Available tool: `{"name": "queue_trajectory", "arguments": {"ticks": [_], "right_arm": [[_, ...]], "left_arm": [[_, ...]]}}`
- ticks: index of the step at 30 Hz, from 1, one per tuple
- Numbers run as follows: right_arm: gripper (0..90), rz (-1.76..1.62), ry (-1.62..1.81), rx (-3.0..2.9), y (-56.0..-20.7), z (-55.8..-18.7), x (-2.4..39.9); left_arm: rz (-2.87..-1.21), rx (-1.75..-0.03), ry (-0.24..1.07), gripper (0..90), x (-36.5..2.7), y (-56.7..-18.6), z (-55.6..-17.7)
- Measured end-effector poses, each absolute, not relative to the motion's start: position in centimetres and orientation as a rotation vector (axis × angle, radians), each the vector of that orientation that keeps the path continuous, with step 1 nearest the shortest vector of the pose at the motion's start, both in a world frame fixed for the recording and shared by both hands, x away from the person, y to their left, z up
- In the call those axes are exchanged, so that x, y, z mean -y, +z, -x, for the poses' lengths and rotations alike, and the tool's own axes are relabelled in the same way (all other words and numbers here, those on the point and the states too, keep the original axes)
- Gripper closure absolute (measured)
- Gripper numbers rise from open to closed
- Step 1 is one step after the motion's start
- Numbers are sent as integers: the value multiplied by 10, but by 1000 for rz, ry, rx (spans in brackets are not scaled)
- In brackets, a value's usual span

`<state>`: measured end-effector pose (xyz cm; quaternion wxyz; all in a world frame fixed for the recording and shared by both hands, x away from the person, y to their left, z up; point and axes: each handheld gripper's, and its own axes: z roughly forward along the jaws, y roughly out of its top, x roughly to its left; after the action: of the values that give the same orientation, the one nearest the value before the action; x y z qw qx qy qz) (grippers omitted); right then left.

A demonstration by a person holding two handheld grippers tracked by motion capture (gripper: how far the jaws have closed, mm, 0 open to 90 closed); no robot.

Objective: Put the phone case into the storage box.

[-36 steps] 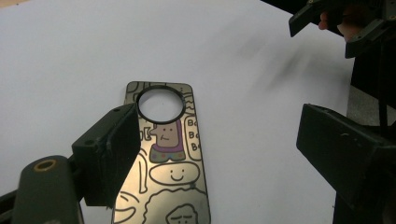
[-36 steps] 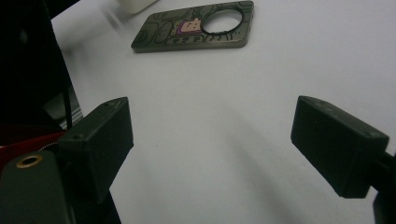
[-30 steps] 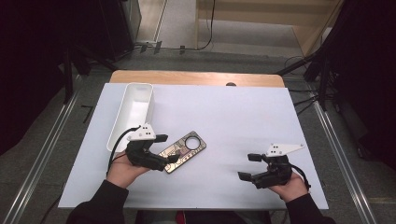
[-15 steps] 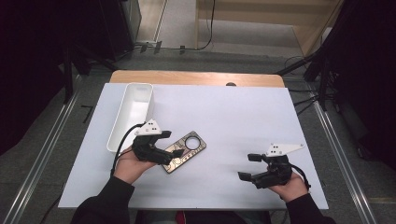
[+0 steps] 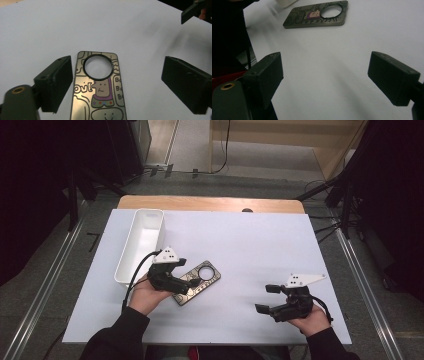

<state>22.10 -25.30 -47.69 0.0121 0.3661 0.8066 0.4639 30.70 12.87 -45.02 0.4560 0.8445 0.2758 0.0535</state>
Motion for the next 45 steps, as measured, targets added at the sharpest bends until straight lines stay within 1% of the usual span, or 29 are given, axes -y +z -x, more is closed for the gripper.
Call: {"name": "queue_trajectory", "arguments": {"ticks": [2,3,9,26,30,45], "right_arm": [[119,-1137,1444,-2514,-477,-221,253],[119,-1136,1444,-2515,-477,-221,254],[119,-1134,1445,-2516,-477,-221,254],[119,-1129,1448,-2526,-477,-221,252],[119,-1133,1443,-2529,-477,-221,252],[119,-1134,1448,-2524,-477,-221,253]], "left_arm": [[-2084,-677,115,12,-127,-452,-308],[-2088,-676,120,1,-127,-452,-308],[-2127,-667,140,1,-122,-459,-312],[-2160,-693,133,0,-110,-474,-320],[-2168,-697,155,0,-107,-478,-323],[-2275,-705,157,0,-105,-494,-328]]}}
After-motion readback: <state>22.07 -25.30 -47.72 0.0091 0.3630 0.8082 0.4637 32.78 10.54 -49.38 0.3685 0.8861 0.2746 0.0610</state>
